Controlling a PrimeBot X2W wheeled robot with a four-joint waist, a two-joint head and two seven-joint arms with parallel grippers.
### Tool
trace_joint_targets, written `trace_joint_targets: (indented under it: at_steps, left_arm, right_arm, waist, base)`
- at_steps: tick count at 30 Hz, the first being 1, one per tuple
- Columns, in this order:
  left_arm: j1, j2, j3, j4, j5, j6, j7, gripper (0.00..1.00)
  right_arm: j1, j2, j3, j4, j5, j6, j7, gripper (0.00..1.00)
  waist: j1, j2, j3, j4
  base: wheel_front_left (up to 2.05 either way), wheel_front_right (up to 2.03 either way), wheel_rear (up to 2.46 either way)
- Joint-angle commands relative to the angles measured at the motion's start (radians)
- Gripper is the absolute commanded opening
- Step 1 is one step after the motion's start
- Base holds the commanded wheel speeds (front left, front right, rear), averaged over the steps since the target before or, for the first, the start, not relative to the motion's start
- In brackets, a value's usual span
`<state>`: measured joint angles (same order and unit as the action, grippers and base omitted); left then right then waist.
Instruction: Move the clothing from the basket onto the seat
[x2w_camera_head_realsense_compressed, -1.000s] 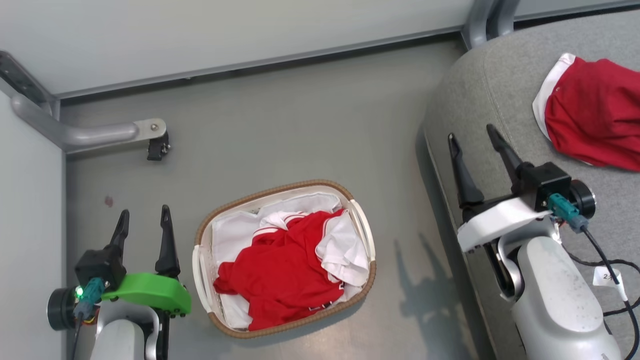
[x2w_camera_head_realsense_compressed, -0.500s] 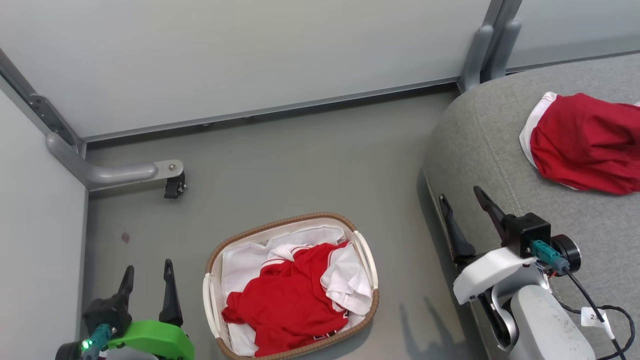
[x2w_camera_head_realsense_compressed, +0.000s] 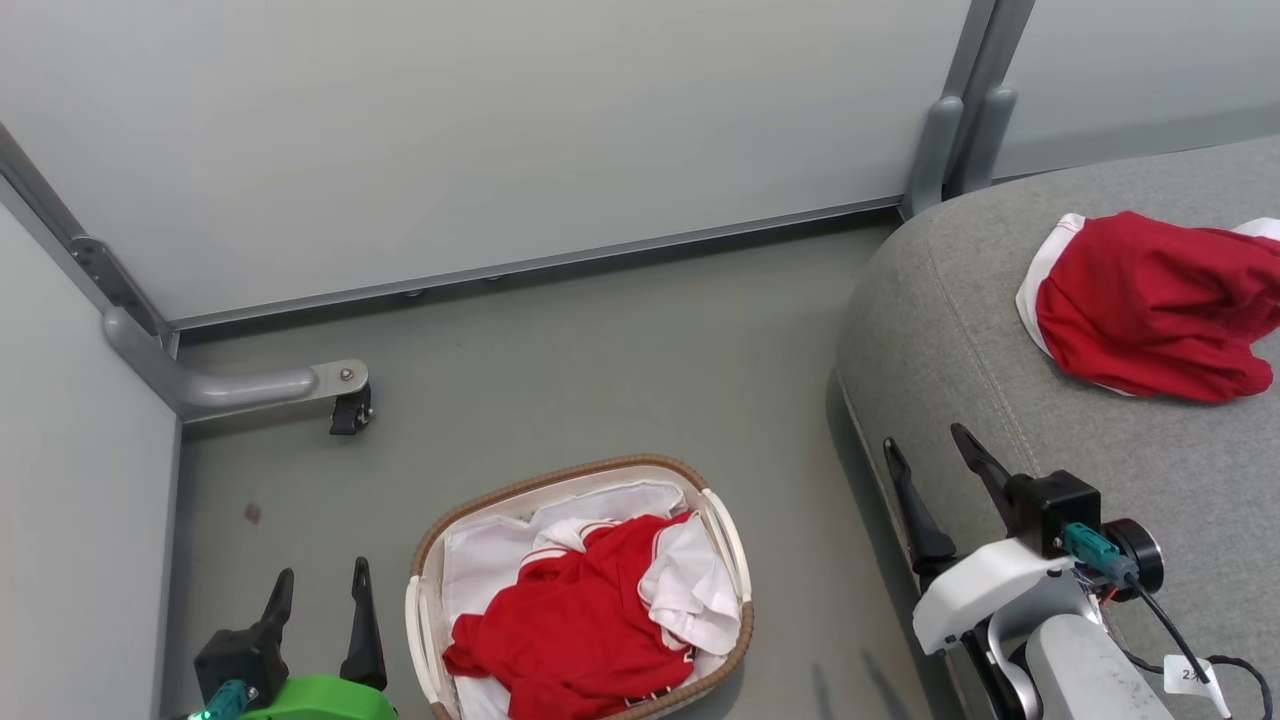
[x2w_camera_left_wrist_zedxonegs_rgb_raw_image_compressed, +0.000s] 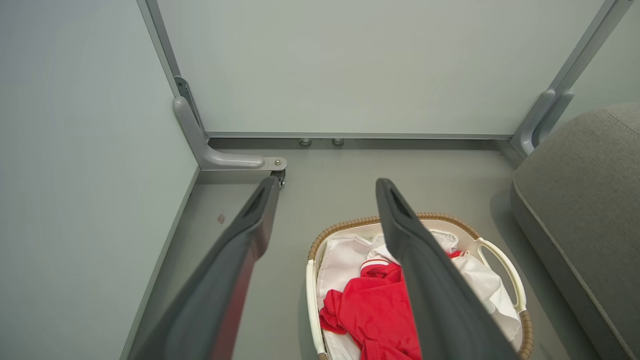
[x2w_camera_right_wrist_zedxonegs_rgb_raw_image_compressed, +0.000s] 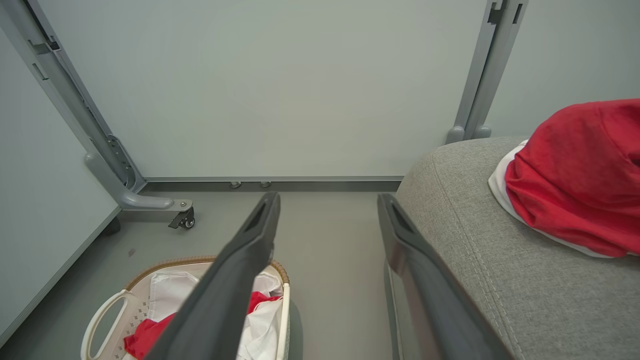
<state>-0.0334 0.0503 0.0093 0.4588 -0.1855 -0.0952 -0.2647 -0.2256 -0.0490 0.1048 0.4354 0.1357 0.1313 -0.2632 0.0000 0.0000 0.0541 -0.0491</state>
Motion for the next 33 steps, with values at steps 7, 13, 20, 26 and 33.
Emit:
trace_joint_targets:
  at_steps: [7, 13, 20, 26, 33]
  left_arm:
    - [-0.027, 0.002, -0.014, 0.008, -0.01, -0.003, 0.001, 1.0]
    - [-0.113, 0.002, -0.034, 0.026, -0.002, -0.02, 0.001, 1.0]
    - [-0.248, 0.013, -0.076, 0.072, -0.016, -0.036, 0.001, 1.0]
    - [-0.356, 0.057, -0.172, 0.081, -0.05, -0.037, 0.001, 1.0]
    - [-0.483, 0.105, -0.292, 0.121, -0.103, -0.037, 0.001, 1.0]
  right_arm:
    - [-0.024, -0.004, 0.003, -0.026, 0.004, -0.001, -0.002, 1.0]
    - [-0.08, -0.004, -0.005, -0.07, 0.009, -0.001, -0.002, 1.0]
    - [-0.163, -0.004, 0.01, -0.145, 0.029, -0.001, -0.002, 1.0]
    - [-0.234, -0.003, 0.01, -0.211, 0.059, -0.001, -0.002, 1.0]
    - [-0.307, -0.003, 0.021, -0.275, 0.078, -0.001, -0.002, 1.0]
  waist:
    - [0.0, 0.0, 0.063, -0.016]
    - [0.0, 0.0, 0.178, -0.03]
    - [0.0, 0.0, 0.338, -0.067]
    - [0.0, 0.0, 0.46, -0.1]
    - [0.0, 0.0, 0.596, -0.131]
  base:
    - [0.0, 0.0, 0.0]
    - [0.0, 0.0, 0.0]
    - [0.0, 0.0, 0.0]
    - [0.0, 0.0, 0.0]
    - [0.0, 0.0, 0.0]
